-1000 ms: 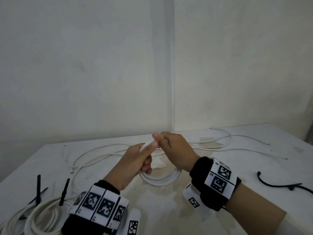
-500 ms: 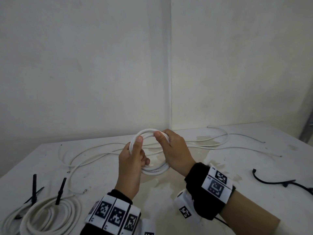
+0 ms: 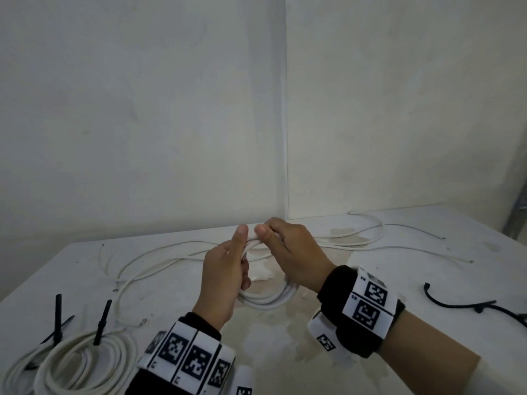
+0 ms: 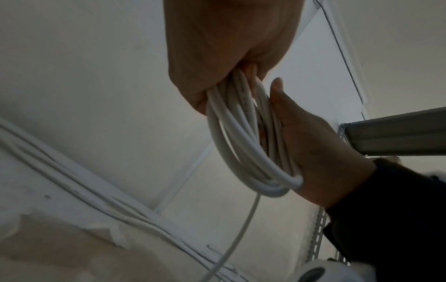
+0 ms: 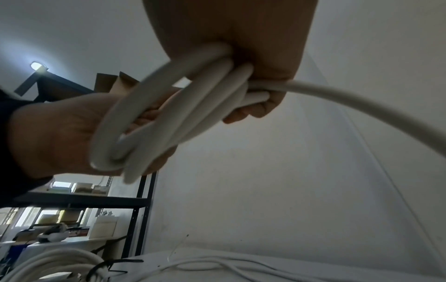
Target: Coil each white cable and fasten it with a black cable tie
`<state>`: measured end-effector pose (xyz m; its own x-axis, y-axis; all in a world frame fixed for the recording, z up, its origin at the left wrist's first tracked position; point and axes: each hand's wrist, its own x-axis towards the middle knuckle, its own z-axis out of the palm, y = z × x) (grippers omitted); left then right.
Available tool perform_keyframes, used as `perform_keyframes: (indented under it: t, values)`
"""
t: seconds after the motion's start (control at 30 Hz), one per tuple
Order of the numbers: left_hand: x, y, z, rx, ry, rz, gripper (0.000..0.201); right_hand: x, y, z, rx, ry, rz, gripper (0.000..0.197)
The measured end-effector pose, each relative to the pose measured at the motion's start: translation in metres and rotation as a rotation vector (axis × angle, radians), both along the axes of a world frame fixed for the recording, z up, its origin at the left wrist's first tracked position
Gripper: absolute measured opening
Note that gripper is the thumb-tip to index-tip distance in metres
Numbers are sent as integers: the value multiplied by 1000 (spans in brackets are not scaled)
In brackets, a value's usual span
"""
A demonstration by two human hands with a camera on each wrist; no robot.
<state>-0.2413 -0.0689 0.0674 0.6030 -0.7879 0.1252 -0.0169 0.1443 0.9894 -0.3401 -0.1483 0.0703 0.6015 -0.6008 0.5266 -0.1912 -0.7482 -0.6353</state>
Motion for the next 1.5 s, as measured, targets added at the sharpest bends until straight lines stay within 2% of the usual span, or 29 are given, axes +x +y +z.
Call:
perform_keyframes:
  t: [0.07,0.17,0.27,0.4,0.47,0.53,0.6,0.67,0.77,0.8,0.87,0.97,1.07,1.13,1.17,1.23,1.3,1.37,1.5]
  values:
    - [0,-2,0,-43,34,61,41,0,1,-4,6,-59,-105,39]
    - [-1,-3,0,-74,48,134,41,-1,2,-8,15,-75,-227,55]
    - [-3,-4,0,-101,96,188,44,2,7,-8,97,-70,-244,54]
    - [-5,-4,1,-171,191,242,45,6,15,-7,248,-151,-220,65]
    - [-7,-5,-1,-208,240,251,46,10,18,-6,347,-234,-213,56]
    - [-8,-5,-4,-218,271,222,45,13,18,-7,365,-275,-227,45]
    - [-4,-2,-8,-183,262,122,43,10,12,-9,277,-249,-249,40]
    - [7,3,-8,-86,187,-30,46,4,7,-9,141,-153,-229,44]
    - [19,9,4,106,42,-254,61,-2,0,-5,-91,113,-148,71]
    - [19,8,8,162,-20,-285,64,-2,-1,-4,-161,181,-114,79]
    - [13,6,13,208,-123,-248,61,1,-3,-2,-246,216,-65,81]
    - [2,3,11,165,-91,-112,52,3,-2,0,-191,133,-57,73]
    - [-6,2,6,66,67,-32,48,5,-1,-5,-20,-85,-99,55]
    - [-9,2,4,-9,156,26,48,8,1,-9,107,-218,-113,65]
    - [-10,2,3,-36,175,47,48,10,3,-11,149,-255,-126,67]
    - [-12,2,0,-60,208,72,48,13,8,-11,181,-295,-138,60]
    - [-12,2,-4,-55,221,48,48,11,8,-8,160,-273,-140,55]
    - [-8,2,-8,4,132,-18,50,5,4,-6,132,-226,-123,54]
    - [5,4,-7,117,-175,-131,52,-4,-1,-7,84,-37,-122,55]
